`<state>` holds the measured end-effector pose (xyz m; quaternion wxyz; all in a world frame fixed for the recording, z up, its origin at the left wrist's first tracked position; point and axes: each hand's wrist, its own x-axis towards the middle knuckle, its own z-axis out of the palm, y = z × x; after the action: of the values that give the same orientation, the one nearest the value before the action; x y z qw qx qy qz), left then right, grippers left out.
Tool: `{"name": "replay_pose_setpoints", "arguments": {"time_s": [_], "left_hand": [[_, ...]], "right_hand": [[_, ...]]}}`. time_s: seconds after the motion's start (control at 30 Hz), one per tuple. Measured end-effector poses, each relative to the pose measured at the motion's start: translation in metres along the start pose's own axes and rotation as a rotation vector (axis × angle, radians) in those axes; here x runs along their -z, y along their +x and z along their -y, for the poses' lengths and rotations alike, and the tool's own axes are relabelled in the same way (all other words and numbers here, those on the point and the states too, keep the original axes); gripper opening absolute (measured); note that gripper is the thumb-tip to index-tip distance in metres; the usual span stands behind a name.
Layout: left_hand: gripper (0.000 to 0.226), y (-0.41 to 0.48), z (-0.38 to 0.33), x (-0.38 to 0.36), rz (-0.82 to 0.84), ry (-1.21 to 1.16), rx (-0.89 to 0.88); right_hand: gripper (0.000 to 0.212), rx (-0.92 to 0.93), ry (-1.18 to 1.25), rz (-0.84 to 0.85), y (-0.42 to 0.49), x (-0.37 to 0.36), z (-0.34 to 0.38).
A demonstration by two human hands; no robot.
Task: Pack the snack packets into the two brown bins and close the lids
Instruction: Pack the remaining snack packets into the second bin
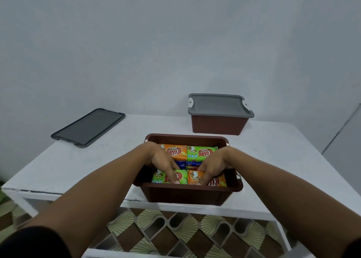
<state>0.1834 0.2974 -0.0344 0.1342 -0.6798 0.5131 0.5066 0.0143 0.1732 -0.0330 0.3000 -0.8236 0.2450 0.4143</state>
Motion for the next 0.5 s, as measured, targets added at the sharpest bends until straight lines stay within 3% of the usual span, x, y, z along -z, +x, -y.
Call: {"name": "replay_pose_setpoints", "arguments": {"time_s": [0.37,0.5], "left_hand": [[0.056,0.001,0.002,-0.001,-0.013,0.0,-0.036],[0.063,-0.01,0.001,0.002,-0.059,-0.097,-0.159]], "right_hand": [[0.048,-0.001,0.015,-0.002,0.0,0.0,0.001],[0.061,0.067,0.081,0.043,-0.005,0.007,0.005]]}}
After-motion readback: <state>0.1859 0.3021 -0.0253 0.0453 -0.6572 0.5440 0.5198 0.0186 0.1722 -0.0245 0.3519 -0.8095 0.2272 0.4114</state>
